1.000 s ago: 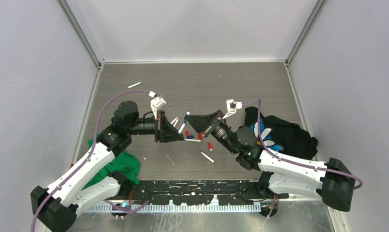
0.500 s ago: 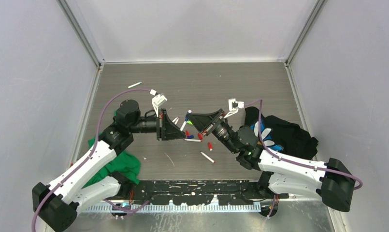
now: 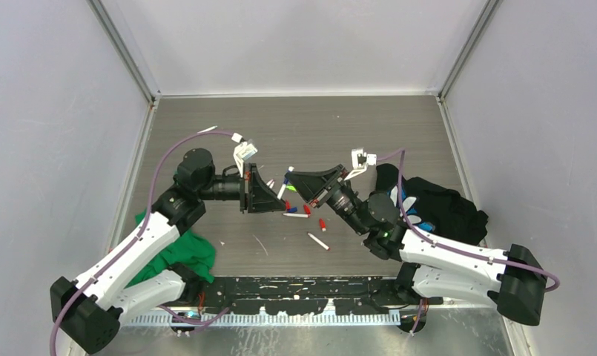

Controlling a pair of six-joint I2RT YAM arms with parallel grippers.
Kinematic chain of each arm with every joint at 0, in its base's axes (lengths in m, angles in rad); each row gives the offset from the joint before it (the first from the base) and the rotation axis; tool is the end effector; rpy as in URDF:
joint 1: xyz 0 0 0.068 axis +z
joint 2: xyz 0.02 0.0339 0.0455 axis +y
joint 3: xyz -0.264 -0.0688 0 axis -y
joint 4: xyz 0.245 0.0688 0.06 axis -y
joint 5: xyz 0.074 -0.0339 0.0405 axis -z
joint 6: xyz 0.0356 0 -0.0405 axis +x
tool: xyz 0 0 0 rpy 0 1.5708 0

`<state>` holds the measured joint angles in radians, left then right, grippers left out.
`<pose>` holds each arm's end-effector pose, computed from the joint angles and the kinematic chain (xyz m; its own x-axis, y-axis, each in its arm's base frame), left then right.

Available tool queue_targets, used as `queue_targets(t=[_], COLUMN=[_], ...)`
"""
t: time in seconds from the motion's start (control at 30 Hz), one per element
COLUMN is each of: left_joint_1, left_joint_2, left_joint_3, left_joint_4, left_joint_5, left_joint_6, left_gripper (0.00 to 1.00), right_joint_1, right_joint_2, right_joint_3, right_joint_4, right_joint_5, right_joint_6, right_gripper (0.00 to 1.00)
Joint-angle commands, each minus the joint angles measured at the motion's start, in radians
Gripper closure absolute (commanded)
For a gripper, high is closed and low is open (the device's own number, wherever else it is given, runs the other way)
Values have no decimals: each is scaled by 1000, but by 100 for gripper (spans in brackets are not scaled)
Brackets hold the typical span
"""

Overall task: Insert the pens into the pen caps
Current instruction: Insert the pen cap onto the pen.

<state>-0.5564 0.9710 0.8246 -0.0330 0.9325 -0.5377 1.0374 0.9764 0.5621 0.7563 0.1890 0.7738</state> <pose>0.1681 -0.1382 0.3380 -0.6350 0.0356 -0.7717 0.7690 0.1244 -0.6270 0.1193 0.1888 0.3251 -0.4062 0.6621 -0.6298 -0.6597 0.2644 0.7035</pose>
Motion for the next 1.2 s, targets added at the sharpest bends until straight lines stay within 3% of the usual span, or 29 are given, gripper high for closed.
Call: queue_targets(t=[0.0,0.17,0.53,0.93,1.17], left_joint_1=[9,9,9,14,20], left_joint_2=[-39,-43,-60,-83,-64], left_joint_3=[11,13,18,16,25], left_joint_4=[156,141,111,139,156], left_joint_5=[-109,-112,-124,-68,-4], left_joint_6=[29,45,79,61,37], left_gripper=[100,100,100,100,100], right_joint_1=[97,165,250,297,314], right_joint_2=[0,-6,15,57,44], right_joint_3=[2,27,22,-65,-77], right_joint_4=[-154,-272,-365,-271,-319], right_joint_5=[-215,-147,-74,-188,-266], right_joint_6=[35,1,-44,-68,-125], right_gripper=[99,99,99,100,100])
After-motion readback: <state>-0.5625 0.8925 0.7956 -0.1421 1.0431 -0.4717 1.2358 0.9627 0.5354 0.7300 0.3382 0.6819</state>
